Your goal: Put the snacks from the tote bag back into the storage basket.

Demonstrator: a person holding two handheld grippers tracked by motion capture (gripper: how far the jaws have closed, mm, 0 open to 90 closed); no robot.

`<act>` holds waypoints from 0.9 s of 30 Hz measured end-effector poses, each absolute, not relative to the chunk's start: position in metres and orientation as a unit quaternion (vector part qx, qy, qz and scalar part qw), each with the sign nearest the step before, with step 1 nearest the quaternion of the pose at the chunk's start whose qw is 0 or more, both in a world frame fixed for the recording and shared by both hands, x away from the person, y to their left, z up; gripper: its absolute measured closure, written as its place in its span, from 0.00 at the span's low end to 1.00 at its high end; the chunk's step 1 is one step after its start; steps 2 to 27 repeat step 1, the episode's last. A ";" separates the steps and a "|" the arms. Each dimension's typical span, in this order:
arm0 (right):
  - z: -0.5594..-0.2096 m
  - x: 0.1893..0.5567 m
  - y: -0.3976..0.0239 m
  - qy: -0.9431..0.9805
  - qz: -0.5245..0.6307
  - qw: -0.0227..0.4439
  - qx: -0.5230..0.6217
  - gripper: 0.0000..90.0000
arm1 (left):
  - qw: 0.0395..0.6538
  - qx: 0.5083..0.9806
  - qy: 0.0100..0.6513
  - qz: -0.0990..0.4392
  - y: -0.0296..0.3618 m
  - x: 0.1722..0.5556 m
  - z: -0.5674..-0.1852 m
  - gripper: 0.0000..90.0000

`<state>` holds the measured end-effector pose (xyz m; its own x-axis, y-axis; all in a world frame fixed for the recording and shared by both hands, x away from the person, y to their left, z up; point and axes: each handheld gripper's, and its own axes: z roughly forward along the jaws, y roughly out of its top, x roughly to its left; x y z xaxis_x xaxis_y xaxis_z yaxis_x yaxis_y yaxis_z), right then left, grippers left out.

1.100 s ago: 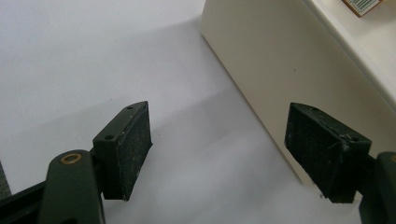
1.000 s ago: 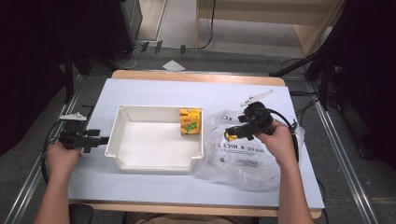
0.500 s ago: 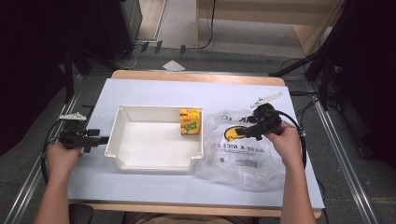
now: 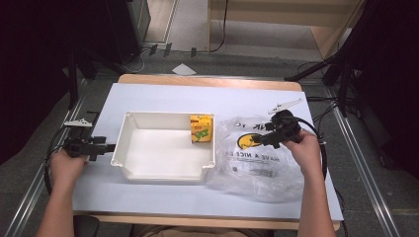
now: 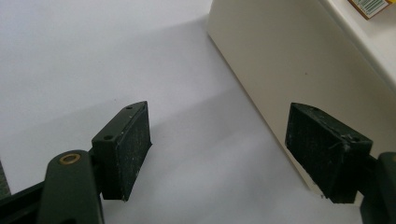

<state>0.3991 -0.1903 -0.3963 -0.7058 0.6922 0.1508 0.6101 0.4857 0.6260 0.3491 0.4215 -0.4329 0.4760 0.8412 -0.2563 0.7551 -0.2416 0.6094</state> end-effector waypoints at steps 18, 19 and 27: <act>-0.396 0.399 -0.190 0.859 0.337 0.059 0.380 0.24 | 0.347 0.786 0.508 0.062 0.422 0.349 -0.433 0.26; -0.396 0.399 -0.190 0.859 0.337 0.059 0.380 0.24 | 0.347 0.786 0.508 0.062 0.422 0.349 -0.433 0.26; -0.396 0.399 -0.190 0.859 0.337 0.059 0.380 0.24 | 0.347 0.786 0.508 0.062 0.422 0.349 -0.433 0.26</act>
